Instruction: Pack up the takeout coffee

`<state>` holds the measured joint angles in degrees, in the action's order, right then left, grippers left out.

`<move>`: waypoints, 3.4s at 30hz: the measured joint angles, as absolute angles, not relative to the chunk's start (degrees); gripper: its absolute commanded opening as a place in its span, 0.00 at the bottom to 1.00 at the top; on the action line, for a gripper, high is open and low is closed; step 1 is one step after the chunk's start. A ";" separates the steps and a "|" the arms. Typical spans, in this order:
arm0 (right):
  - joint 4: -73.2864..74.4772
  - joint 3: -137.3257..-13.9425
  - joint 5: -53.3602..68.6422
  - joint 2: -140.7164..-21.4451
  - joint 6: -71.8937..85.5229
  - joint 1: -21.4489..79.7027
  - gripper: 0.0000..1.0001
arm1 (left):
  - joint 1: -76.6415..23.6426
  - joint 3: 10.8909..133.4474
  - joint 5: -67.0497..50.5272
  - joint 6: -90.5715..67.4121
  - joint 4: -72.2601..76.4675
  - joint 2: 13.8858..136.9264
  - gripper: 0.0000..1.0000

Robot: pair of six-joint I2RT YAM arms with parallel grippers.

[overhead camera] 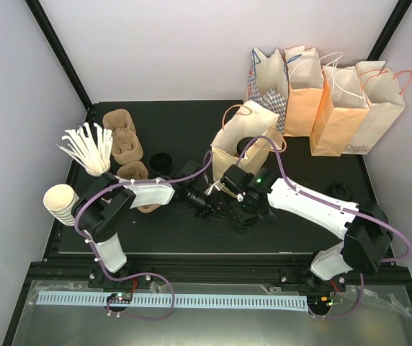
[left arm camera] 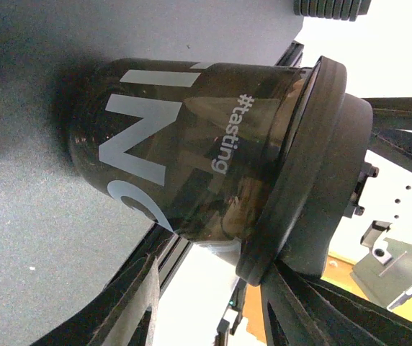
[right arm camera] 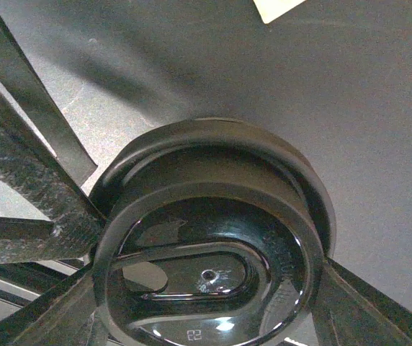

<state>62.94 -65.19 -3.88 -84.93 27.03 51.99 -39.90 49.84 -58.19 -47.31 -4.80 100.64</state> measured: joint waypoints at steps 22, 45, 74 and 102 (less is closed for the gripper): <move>53.23 -60.99 -0.36 -81.25 2.42 52.36 0.68 | -35.99 43.46 -53.58 -51.37 -2.98 92.49 0.47; 54.61 -62.17 -1.17 -82.94 3.38 53.08 0.59 | -34.85 41.25 -59.72 -49.69 8.36 97.30 0.37; 54.30 -61.45 -2.15 -83.18 9.52 54.30 0.56 | -34.50 43.13 -64.93 -45.78 7.90 102.15 0.22; 59.86 -68.93 -3.44 -88.23 43.29 56.47 0.78 | -36.84 39.42 -48.45 -52.03 -6.35 84.42 0.52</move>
